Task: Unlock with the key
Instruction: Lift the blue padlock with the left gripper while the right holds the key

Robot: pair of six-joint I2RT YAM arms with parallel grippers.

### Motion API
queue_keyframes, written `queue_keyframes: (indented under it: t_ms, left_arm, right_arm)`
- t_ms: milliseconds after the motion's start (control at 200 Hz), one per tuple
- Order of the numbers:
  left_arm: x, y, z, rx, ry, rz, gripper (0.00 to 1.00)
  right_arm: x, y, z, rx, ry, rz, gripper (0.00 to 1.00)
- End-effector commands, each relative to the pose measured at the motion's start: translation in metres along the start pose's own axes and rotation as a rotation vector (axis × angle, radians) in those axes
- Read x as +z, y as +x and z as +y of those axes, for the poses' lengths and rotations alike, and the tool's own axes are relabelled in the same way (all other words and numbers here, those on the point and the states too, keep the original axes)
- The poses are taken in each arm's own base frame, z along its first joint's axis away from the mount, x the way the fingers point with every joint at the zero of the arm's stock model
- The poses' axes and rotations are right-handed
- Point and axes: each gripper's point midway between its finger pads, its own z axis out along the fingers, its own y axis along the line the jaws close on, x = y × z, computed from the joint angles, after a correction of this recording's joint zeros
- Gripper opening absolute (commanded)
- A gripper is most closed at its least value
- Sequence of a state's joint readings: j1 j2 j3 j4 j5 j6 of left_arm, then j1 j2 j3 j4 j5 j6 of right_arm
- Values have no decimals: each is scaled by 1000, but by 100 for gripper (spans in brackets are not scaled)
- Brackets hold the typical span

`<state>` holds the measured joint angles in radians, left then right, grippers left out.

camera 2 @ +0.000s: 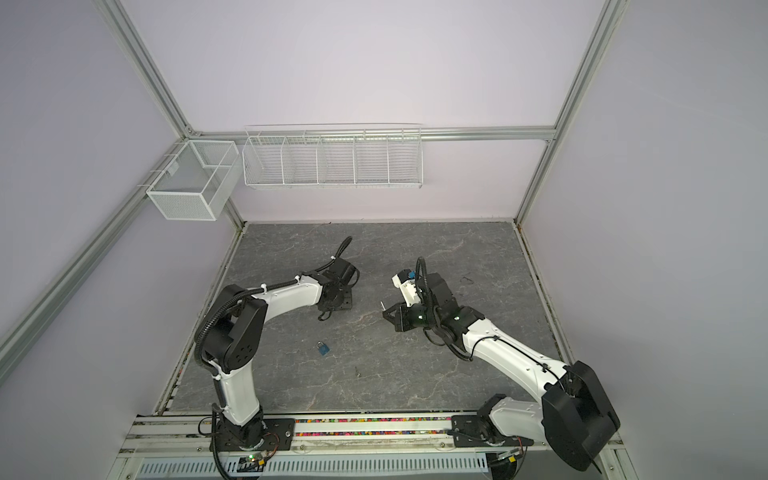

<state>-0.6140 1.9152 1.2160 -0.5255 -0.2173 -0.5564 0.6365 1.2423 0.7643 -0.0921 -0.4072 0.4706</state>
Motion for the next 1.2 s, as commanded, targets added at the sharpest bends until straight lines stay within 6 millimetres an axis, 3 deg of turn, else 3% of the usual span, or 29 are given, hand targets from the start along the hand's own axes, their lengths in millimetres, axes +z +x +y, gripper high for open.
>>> queue_keyframes:
  t_ms: [0,215,400,620,935,1194]
  left_arm:
    - [12,15,5,-8,-41,56,49]
    - [14,16,-2,23,-33,63,41]
    - [12,17,1,41,-43,62,21]
    - [-6,6,-4,28,-8,23,0]
    - [-67,-26,-13,-54,86,-113,0]
    - [-135,-39,-35,-122,220,-218,0]
  right_arm:
    - [1,0,0,-25,1,-3,6]
    - [2,-1,-1,-23,3,-1,6]
    - [4,-1,-1,-15,4,2,6]
    - [1,-1,0,1,4,-6,6]
    - [8,4,-5,158,14,-22,6]
    - [21,10,18,220,-4,-39,6]
